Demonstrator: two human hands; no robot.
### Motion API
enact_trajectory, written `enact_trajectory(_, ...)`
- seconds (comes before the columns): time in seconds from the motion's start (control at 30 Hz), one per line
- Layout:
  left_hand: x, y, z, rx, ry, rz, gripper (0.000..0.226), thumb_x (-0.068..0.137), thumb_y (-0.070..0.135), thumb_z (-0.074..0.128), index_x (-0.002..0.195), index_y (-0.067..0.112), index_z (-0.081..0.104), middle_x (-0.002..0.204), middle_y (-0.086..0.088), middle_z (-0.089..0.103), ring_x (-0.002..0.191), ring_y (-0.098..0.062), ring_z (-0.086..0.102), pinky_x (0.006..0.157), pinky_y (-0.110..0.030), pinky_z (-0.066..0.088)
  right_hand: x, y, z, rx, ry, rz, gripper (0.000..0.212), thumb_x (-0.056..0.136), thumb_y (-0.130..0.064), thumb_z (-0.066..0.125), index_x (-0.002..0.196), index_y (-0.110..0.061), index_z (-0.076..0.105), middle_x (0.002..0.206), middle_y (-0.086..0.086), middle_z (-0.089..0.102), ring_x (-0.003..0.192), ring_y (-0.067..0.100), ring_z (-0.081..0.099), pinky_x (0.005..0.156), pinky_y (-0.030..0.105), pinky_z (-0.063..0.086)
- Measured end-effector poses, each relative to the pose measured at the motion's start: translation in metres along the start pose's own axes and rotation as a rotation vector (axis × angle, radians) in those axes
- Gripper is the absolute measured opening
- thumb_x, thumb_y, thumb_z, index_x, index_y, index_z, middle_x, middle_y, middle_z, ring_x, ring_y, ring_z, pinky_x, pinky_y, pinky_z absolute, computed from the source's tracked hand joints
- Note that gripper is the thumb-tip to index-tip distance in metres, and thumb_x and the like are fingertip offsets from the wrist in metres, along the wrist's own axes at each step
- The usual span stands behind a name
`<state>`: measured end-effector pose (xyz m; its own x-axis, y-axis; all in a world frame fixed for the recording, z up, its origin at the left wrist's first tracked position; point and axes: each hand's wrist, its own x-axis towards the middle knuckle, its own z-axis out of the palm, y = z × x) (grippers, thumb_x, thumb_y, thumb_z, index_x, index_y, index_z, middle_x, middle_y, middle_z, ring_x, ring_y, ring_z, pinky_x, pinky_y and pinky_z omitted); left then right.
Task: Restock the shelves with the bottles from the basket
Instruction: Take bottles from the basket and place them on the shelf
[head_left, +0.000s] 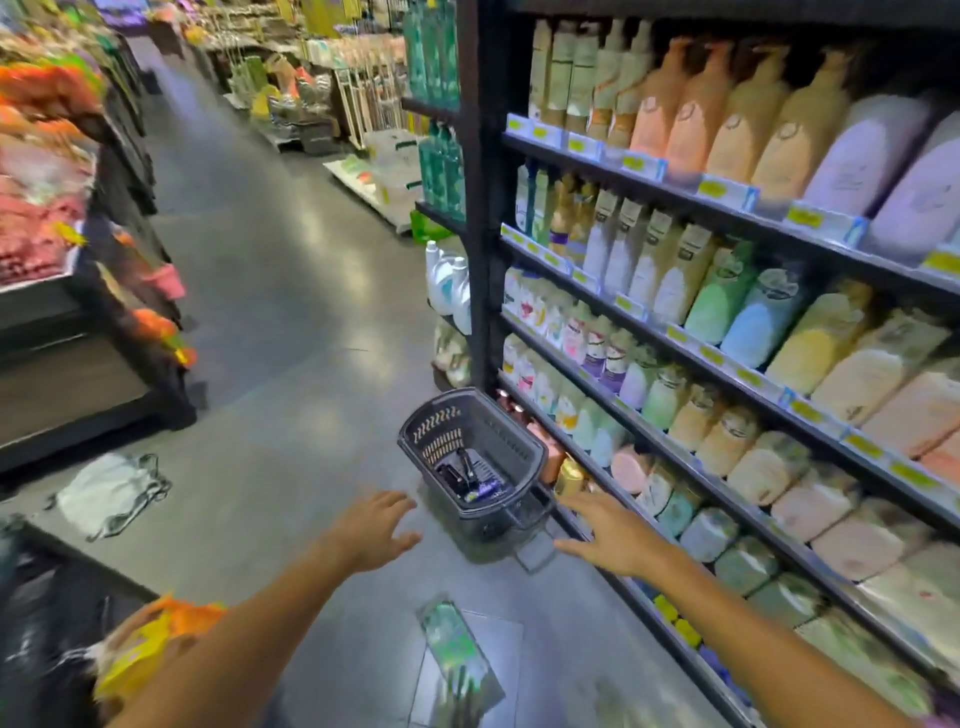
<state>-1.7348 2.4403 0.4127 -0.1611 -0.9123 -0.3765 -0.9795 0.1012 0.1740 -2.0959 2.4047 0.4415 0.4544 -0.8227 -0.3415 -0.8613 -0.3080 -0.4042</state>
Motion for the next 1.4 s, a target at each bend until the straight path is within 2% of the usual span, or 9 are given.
enact_trajectory(0.13,0.032,-0.024,0.010,0.023,-0.055,-0.012,0.069,0.099,0.063,0.035,0.153,0.020,0.040,0.161,-0.002,0.036,0.149,-0.022,0.033,0.120,-0.033,0.026,0.035,0.005,0.015,0.010,-0.023,0.045,0.101,0.071,-0.092,0.033,0.147,-0.027,0.045,0.152,-0.001,0.047,0.140,0.021,0.040,0.115,0.037,0.034)
enact_trajectory(0.27,0.082,-0.036,0.020,-0.007,-0.134,0.009,0.084,0.090,0.074,0.025,0.154,0.021,0.038,0.162,-0.003,0.033,0.149,-0.023,0.030,0.121,-0.034,0.025,0.077,0.023,0.017,0.023,-0.064,0.117,0.073,0.089,-0.067,0.055,0.150,-0.028,0.042,0.155,-0.004,0.041,0.144,0.020,0.035,0.114,0.040,0.034)
enact_trajectory(0.37,0.130,-0.046,0.022,0.011,-0.152,0.007,0.063,0.103,0.057,0.039,0.154,0.021,0.036,0.163,-0.002,0.033,0.150,-0.022,0.029,0.120,-0.032,0.023,0.124,0.045,0.016,0.087,-0.090,0.135,0.079,0.085,-0.071,0.053,0.150,-0.028,0.042,0.155,-0.002,0.043,0.143,0.018,0.037,0.117,0.038,0.033)
enact_trajectory(0.67,0.285,-0.070,-0.018,0.000,-0.276,-0.085,0.057,0.103,0.050,0.044,0.149,0.017,0.043,0.157,-0.007,0.042,0.144,-0.027,0.038,0.118,-0.035,0.029,0.282,0.103,-0.009,0.211,-0.198,0.208,0.070,0.091,-0.054,0.063,0.149,-0.020,0.044,0.151,0.002,0.048,0.139,0.021,0.044,0.115,0.038,0.036)
enact_trajectory(0.87,0.368,-0.076,-0.027,0.028,-0.319,-0.020,0.057,0.103,0.048,0.043,0.153,0.021,0.039,0.157,-0.007,0.042,0.144,-0.029,0.038,0.116,-0.038,0.032,0.360,0.132,0.005,0.290,-0.247,0.254,0.071,0.076,-0.066,0.056,0.131,-0.022,0.062,0.113,-0.003,0.066,0.099,0.016,0.065,0.085,0.032,0.053)
enact_trajectory(0.97,0.400,-0.087,-0.020,0.026,-0.390,0.030,0.057,0.103,0.048,0.042,0.152,0.020,0.040,0.156,-0.008,0.043,0.142,-0.029,0.039,0.116,-0.039,0.034,0.381,0.125,0.008,0.287,-0.267,0.294,0.052,0.083,-0.052,0.067,0.125,-0.021,0.066,0.102,-0.003,0.070,0.082,0.012,0.068,0.077,0.028,0.055)
enact_trajectory(1.17,0.470,-0.128,-0.003,0.015,-0.556,0.139,0.054,0.102,0.041,0.045,0.151,0.017,0.043,0.158,-0.007,0.041,0.144,-0.027,0.038,0.117,-0.037,0.034,0.421,0.095,0.013,0.399,-0.278,0.426,0.048,0.098,-0.031,0.060,0.141,-0.010,0.053,0.147,0.007,0.051,0.131,0.019,0.051,0.106,0.028,0.039)
enact_trajectory(1.27,0.513,-0.156,0.013,-0.034,-0.617,0.196,0.050,0.102,0.038,0.048,0.148,0.019,0.047,0.155,-0.004,0.044,0.143,-0.024,0.040,0.116,-0.032,0.035,0.450,0.085,0.047,0.532,-0.245,0.585,0.066,0.089,-0.060,0.061,0.136,-0.013,0.058,0.141,0.004,0.057,0.128,0.022,0.056,0.105,0.029,0.040)
enact_trajectory(1.4,0.583,-0.185,0.052,0.048,-0.654,0.292,0.052,0.102,0.042,0.047,0.150,0.023,0.042,0.151,-0.001,0.047,0.139,-0.022,0.045,0.112,-0.035,0.040,0.498,0.098,0.117,0.690,-0.239,0.755,0.065,0.088,-0.059,0.063,0.141,-0.020,0.054,0.141,0.000,0.059,0.121,0.012,0.061,0.104,0.029,0.047)
